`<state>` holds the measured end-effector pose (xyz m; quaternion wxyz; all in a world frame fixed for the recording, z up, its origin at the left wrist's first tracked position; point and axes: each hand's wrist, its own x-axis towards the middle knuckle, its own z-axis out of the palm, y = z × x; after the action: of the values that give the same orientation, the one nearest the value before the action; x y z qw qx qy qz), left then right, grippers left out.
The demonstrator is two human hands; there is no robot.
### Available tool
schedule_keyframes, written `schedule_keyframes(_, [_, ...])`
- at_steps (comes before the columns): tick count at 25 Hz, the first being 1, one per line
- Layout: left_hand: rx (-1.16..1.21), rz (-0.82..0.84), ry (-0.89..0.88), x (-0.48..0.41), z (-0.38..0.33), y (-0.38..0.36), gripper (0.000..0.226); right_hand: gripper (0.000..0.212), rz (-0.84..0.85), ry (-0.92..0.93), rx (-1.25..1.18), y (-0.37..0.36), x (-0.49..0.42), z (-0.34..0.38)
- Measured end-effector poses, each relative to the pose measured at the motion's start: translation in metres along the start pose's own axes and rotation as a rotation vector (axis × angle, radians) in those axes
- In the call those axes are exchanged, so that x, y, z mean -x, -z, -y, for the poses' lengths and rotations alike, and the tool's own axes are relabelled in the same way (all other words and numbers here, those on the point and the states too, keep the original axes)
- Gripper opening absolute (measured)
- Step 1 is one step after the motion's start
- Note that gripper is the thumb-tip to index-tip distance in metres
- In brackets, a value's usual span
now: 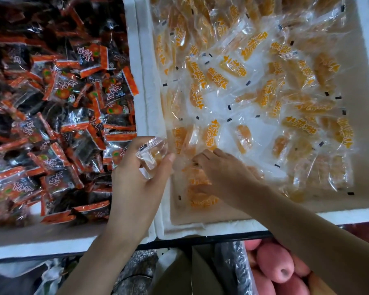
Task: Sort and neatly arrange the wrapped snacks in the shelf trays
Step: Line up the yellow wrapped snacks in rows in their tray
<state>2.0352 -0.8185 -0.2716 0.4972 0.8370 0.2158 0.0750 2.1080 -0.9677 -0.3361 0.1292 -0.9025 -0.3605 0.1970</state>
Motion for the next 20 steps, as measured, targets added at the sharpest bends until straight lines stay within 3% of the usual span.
schedule_keyframes(4, [0.017, 0.008, 0.018, 0.007, 0.003, 0.003, 0.017, 0.050, 0.088, -0.136, 0.047, 0.008, 0.004, -0.012])
schedule_keyframes(8, [0.043, 0.029, 0.037, 0.012, 0.005, -0.001, 0.021, 0.038, -0.073, -0.413, -0.266, 0.017, 0.016, -0.032])
schedule_keyframes(10, [0.053, 0.043, 0.046, 0.014, 0.004, -0.001, 0.022, 0.043, -0.044, -0.472, -0.417, 0.014, 0.017, -0.030])
schedule_keyframes(13, [0.099, 0.053, 0.061, 0.015, 0.005, 0.000, 0.020, 0.056, 0.116, -0.475, -0.358, 0.005, 0.014, -0.016])
schedule_keyframes(15, [0.123, 0.062, 0.070, 0.016, 0.005, 0.001, 0.018, 0.067, 0.121, -0.484, -0.268, 0.003, 0.012, -0.008])
schedule_keyframes(16, [0.131, 0.060, 0.070, 0.016, 0.006, 0.002, 0.017, 0.070, 0.036, -0.453, -0.174, 0.004, 0.014, -0.003])
schedule_keyframes(18, [0.120, 0.051, 0.062, 0.018, 0.008, 0.003, 0.015, 0.068, -0.224, -0.201, -0.016, 0.004, 0.020, 0.004])
schedule_keyframes(19, [0.107, 0.050, 0.060, 0.018, 0.009, 0.003, 0.015, 0.062, -0.266, -0.059, 0.009, 0.005, 0.022, 0.008])
schedule_keyframes(20, [0.111, 0.048, 0.061, 0.019, 0.010, 0.003, 0.014, 0.054, -0.178, 0.036, 0.027, 0.003, 0.023, 0.009])
